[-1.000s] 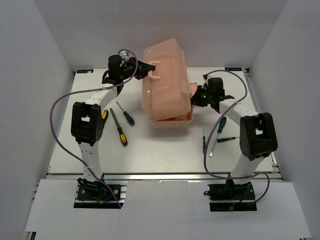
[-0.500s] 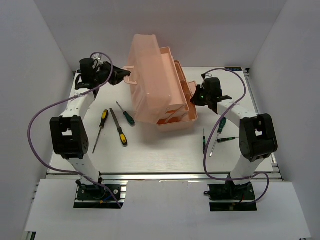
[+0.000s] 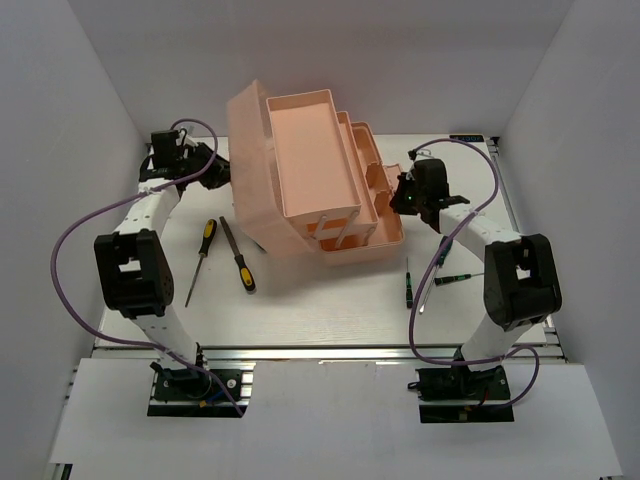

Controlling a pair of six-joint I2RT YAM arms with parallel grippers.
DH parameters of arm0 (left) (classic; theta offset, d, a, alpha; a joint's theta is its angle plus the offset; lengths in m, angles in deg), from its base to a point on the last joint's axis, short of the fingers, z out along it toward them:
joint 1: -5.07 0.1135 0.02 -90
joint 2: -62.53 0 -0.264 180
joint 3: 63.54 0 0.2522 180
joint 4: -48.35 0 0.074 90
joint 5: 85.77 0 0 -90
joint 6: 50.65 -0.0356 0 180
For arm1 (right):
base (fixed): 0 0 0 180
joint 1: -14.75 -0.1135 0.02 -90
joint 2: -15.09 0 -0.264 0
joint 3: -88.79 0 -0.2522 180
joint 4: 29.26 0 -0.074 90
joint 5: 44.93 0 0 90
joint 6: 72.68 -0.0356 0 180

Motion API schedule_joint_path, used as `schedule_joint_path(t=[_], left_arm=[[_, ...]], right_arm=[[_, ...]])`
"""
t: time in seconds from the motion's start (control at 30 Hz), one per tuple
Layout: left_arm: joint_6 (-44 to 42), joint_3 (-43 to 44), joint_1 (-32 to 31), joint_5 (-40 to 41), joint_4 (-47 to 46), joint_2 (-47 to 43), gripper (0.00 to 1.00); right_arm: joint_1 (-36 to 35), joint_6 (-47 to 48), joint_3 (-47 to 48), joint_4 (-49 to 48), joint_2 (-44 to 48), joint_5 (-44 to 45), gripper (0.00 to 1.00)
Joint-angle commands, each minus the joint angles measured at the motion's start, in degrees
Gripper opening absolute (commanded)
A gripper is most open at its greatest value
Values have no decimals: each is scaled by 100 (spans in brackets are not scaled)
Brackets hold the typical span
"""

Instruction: Sort the tools into containers

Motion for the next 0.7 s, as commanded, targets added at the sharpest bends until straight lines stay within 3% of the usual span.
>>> schedule_joint_path(t=[0.0, 0.4, 0.53, 0.67], left_arm=[[-165, -2, 34, 155, 156, 19, 0], [-411, 51, 70, 199, 155, 547, 1], [-508, 104, 122, 120, 199, 705, 17], [-622, 51, 175, 59, 278, 723, 26]], right_arm=[[135, -93, -82, -45, 301, 223, 0], [135, -181, -47, -45, 249, -163, 0], [127, -225, 15, -45, 213, -251, 0], [135, -234, 50, -45, 196, -296, 0]])
